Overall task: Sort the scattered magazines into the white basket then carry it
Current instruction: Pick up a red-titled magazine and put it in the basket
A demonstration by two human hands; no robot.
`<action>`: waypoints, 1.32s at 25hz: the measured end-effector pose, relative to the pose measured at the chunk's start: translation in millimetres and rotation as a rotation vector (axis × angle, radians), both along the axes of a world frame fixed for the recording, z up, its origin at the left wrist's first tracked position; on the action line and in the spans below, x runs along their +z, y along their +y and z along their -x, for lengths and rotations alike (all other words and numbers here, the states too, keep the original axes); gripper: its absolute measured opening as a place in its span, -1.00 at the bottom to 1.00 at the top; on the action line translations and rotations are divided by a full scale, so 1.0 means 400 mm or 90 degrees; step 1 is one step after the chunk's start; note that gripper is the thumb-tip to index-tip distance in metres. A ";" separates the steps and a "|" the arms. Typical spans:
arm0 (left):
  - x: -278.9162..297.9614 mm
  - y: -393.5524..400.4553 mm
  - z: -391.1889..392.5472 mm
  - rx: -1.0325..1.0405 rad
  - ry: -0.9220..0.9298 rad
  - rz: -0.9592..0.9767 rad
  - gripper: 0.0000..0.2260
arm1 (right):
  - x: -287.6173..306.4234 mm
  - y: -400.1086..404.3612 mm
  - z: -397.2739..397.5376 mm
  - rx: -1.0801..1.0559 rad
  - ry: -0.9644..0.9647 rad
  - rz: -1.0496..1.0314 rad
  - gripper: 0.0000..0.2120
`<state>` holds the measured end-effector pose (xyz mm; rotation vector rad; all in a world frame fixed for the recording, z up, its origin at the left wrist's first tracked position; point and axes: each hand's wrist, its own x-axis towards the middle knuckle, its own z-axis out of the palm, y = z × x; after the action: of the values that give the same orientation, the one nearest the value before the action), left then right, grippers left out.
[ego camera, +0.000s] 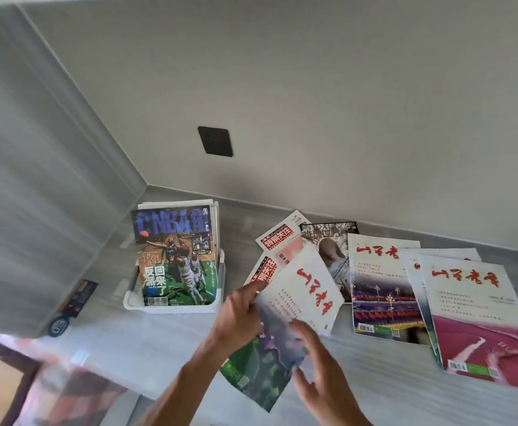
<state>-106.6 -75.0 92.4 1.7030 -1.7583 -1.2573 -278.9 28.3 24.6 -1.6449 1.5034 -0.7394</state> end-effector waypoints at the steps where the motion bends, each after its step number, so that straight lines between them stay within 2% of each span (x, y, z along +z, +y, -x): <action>1: 0.021 0.003 -0.042 0.040 0.118 0.009 -0.61 | -0.008 -0.016 0.011 -0.132 -0.050 -0.043 -0.25; 2: 0.040 0.001 -0.083 0.069 0.231 0.009 -0.62 | -0.008 -0.040 0.022 -0.237 -0.104 -0.126 -0.18; 4: 0.069 -0.015 -0.180 0.078 0.403 0.000 -0.62 | 0.013 -0.107 0.014 -0.312 -0.286 -0.291 -0.10; 6: 0.093 -0.043 -0.277 0.064 0.465 0.010 -0.63 | 0.061 -0.183 -0.018 -0.264 -0.455 -0.326 -0.23; 7: 0.098 -0.059 -0.326 0.062 0.475 0.024 -0.64 | 0.092 -0.220 -0.047 -0.218 -0.488 -0.323 -0.34; 10: 0.086 -0.103 -0.460 0.118 0.457 0.081 -0.62 | 0.165 -0.318 -0.175 -0.130 -0.400 -0.245 -0.78; 13: 0.055 -0.168 -0.581 0.273 0.386 0.140 -0.64 | 0.175 -0.415 -0.318 -0.172 -0.301 -0.152 -0.80; 16: 0.003 -0.239 -0.676 0.356 0.276 0.135 -0.70 | 0.144 -0.485 -0.451 -0.213 -0.260 -0.141 -0.79; 20: -0.108 -0.279 -0.748 0.340 0.088 0.092 -0.80 | 0.047 -0.505 -0.544 -0.253 -0.141 -0.173 -0.79; 24: -0.172 -0.283 -0.772 0.278 -0.147 0.070 -0.90 | -0.014 -0.485 -0.559 -0.269 -0.122 -0.194 -0.87; 25: -0.181 -0.276 -0.766 0.254 -0.209 0.052 -0.90 | -0.020 -0.471 -0.551 -0.274 -0.118 -0.189 -0.86; 26: -0.188 -0.265 -0.758 0.247 -0.260 0.062 -0.81 | -0.024 -0.456 -0.541 -0.286 -0.110 -0.177 -0.84; 27: -0.189 -0.249 -0.744 0.250 -0.272 0.114 -0.72 | -0.028 -0.436 -0.524 -0.307 -0.096 -0.163 -0.83; 30: -0.164 -0.189 -0.611 0.151 -0.160 0.336 -0.64 | -0.057 -0.334 -0.421 -0.354 -0.073 -0.194 -0.77; 33: -0.154 -0.148 -0.411 -0.017 -0.070 0.306 -0.61 | -0.082 -0.189 -0.244 -0.430 0.011 -0.274 -0.78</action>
<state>58.0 -134.3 30.9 1.4886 -1.9535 -0.6793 -181.4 -47.2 -8.1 -0.8184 2.0840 -0.6749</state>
